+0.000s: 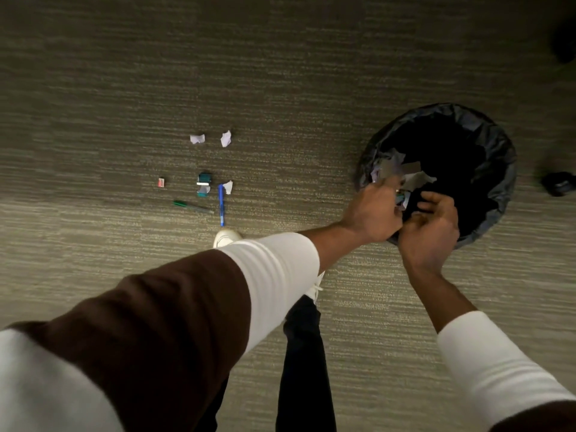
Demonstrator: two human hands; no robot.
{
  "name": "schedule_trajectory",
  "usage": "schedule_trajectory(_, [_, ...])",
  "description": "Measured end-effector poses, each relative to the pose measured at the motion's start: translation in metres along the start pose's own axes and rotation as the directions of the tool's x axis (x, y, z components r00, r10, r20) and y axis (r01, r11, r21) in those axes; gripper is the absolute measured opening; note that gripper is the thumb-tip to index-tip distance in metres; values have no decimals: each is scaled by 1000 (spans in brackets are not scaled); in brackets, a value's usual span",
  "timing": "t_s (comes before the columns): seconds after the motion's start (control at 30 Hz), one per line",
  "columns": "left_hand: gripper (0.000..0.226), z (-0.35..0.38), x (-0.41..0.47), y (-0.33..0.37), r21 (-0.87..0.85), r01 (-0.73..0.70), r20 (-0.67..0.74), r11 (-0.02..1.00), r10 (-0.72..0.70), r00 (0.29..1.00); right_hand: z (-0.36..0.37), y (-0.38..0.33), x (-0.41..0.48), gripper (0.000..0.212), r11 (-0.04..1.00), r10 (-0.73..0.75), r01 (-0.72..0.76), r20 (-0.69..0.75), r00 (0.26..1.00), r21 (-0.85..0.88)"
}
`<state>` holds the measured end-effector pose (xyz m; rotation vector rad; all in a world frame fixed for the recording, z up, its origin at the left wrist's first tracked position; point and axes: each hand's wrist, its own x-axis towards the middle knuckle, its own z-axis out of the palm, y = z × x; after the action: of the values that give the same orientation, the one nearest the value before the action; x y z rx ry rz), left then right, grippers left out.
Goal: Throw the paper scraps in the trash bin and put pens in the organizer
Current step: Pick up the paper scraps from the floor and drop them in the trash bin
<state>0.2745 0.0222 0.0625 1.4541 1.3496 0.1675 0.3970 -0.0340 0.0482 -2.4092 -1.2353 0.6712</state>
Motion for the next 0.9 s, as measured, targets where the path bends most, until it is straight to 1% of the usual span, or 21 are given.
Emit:
schedule_trajectory(0.07, [30, -6, -8, -15, -2, 22, -60, 1000, -22, 998, 5, -4, -8, 34, 997, -74, 74, 33, 997, 1])
schedule_trajectory(0.13, [19, -13, -17, -37, -14, 82, -110, 997, -83, 990, 14, -11, -17, 30, 984, -178, 179, 76, 981, 3])
schedule_trajectory(0.17, [17, -18, -22, -50, -17, 121, -126, 992, -123, 984, 20, -15, -21, 29, 973, -232, 233, 110, 966, 8])
schedule_trajectory(0.27, [17, -36, -40, -91, -10, 219, -169, 976, -217, 961, 44, -28, -31, 25, 935, -346, 355, 256, 902, 11])
schedule_trajectory(0.37, [18, -54, -61, -136, -3, 318, -212, 948, -311, 926, 74, -43, -42, 23, 884, -424, 467, 415, 805, -2])
schedule_trajectory(0.43, [19, -64, -75, -166, 4, 384, -230, 923, -373, 899, 96, -54, -48, 21, 859, -426, 511, 506, 750, -34])
schedule_trajectory(0.53, [18, -78, -92, -207, 17, 462, -245, 887, -444, 862, 131, -71, -57, 17, 840, -384, 538, 615, 689, -78])
schedule_trajectory(0.63, [17, -95, -100, -241, 54, 502, -265, 863, -473, 841, 167, -86, -67, 16, 801, -348, 586, 700, 623, -123])
schedule_trajectory(0.7, [16, -110, -100, -262, 92, 526, -301, 845, -480, 824, 191, -97, -74, 18, 764, -333, 631, 755, 565, -135])
schedule_trajectory(0.73, [16, -117, -98, -274, 109, 539, -316, 835, -485, 816, 204, -101, -77, 19, 745, -331, 653, 776, 536, -134])
schedule_trajectory(0.8, [20, -133, -87, -298, 131, 564, -337, 815, -498, 799, 229, -110, -80, 21, 725, -337, 677, 793, 507, -125])
schedule_trajectory(0.9, [34, -157, -58, -343, 143, 608, -387, 781, -522, 760, 276, -118, -79, 26, 696, -367, 712, 807, 462, -91])
